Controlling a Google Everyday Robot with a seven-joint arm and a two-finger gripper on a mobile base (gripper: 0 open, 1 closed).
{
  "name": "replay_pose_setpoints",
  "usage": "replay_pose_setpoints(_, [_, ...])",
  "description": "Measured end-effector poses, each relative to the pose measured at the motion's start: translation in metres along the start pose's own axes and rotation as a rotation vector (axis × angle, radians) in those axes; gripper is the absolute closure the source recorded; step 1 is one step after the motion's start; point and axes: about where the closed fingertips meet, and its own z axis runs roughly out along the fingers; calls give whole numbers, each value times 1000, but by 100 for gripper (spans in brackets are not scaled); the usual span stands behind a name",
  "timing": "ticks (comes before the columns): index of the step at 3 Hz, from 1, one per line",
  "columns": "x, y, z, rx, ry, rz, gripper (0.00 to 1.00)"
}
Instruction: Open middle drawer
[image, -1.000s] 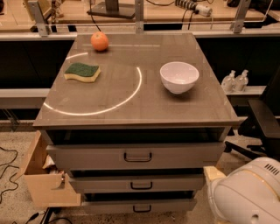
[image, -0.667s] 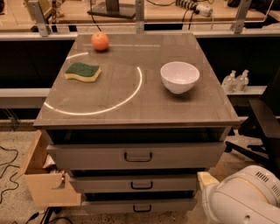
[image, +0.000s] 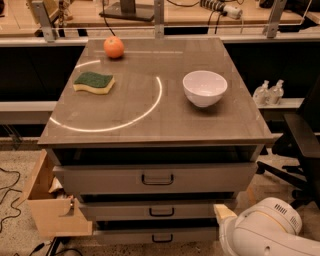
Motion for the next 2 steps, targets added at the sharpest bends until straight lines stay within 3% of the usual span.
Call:
replay_pose_setpoints(1, [-5,-4,3,-1,37,-25,0])
replay_pose_setpoints(2, [-31,-9,28,-18,78,-121,0])
